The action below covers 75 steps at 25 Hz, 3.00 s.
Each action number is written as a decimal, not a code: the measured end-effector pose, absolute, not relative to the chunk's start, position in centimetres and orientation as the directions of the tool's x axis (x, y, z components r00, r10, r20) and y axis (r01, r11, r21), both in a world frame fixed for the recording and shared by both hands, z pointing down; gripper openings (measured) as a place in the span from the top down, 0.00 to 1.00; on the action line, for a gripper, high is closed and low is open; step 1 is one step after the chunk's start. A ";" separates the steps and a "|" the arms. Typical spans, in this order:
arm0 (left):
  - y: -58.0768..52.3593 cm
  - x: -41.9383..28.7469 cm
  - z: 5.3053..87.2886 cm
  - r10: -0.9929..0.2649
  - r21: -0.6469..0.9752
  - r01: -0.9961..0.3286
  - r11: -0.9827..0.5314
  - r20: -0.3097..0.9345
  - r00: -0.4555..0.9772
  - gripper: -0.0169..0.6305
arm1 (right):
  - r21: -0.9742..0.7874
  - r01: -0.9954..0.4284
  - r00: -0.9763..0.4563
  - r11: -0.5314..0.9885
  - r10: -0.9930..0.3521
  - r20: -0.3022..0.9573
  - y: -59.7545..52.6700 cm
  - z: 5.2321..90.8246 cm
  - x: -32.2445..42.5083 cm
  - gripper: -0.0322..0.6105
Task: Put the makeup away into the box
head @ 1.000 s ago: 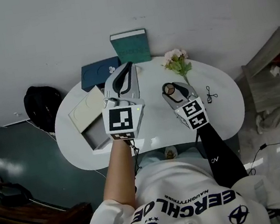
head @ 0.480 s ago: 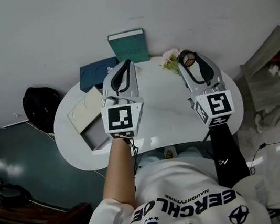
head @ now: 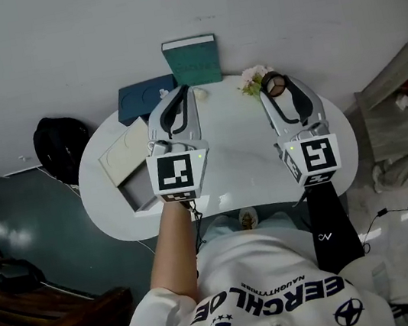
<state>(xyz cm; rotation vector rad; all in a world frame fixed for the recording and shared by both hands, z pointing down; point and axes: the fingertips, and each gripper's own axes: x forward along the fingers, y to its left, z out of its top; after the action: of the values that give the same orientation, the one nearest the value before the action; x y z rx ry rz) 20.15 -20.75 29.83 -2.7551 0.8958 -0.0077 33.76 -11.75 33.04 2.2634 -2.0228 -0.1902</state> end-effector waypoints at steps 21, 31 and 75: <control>-24.0 -2.5 29.1 -0.807 -0.271 -0.790 -0.550 -0.070 0.586 0.97 | 0.185 -0.938 -0.301 0.294 -0.953 -0.013 -20.7 32.8 10.4 0.57; -23.8 -15.0 29.5 -0.897 -0.263 -0.874 -0.408 -0.062 0.438 0.97 | 0.193 -0.883 -0.435 0.429 -0.900 0.008 -22.3 32.9 -1.5 0.57; -24.4 -17.9 32.8 -0.889 -0.242 -0.864 -0.442 -0.004 0.457 0.97 | -0.021 -0.827 -0.357 0.562 -0.497 0.791 -23.8 64.1 -6.5 0.57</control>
<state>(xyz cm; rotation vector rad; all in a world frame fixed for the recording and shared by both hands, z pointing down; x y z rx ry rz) -17.87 -24.44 32.82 -2.4960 1.5248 -0.1818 -6.54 -23.80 64.11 1.0601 -2.0264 0.5460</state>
